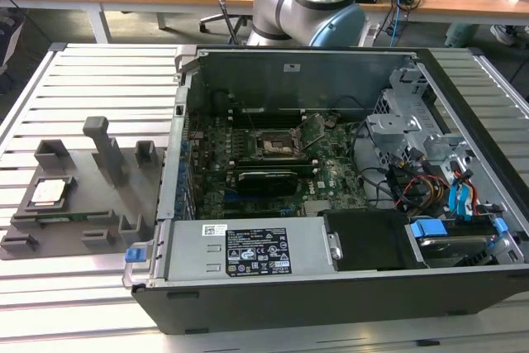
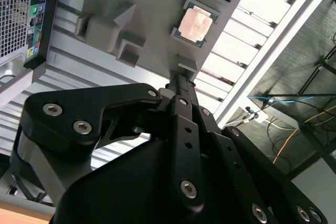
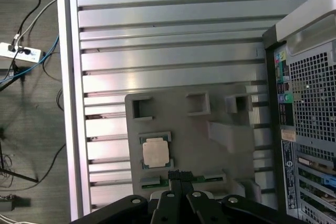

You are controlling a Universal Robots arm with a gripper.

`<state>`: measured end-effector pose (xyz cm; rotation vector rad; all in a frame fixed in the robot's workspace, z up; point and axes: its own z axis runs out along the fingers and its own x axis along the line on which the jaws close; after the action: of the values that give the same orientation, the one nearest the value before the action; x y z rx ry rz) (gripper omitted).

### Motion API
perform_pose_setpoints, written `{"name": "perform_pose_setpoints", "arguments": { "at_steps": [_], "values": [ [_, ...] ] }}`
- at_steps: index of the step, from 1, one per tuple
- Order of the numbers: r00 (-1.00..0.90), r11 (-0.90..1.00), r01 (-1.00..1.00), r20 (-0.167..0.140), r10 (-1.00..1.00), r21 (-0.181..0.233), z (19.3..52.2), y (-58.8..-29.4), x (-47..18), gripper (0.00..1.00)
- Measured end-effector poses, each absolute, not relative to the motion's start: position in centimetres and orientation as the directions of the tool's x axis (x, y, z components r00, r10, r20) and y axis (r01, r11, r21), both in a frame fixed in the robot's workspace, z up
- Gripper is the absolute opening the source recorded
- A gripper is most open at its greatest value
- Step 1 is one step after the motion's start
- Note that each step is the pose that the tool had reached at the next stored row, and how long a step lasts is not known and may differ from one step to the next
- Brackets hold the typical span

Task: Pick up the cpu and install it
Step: 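Reach for the cpu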

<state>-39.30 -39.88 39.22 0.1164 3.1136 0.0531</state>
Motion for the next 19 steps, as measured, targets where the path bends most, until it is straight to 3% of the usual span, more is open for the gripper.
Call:
{"name": "perform_pose_setpoints", "arguments": {
  "at_steps": [19],
  "values": [
    [-0.997, 0.997, 0.074, -0.024, 0.075, 0.035, 39.2, -39.9, -43.8, 0.11]
  ]
}}
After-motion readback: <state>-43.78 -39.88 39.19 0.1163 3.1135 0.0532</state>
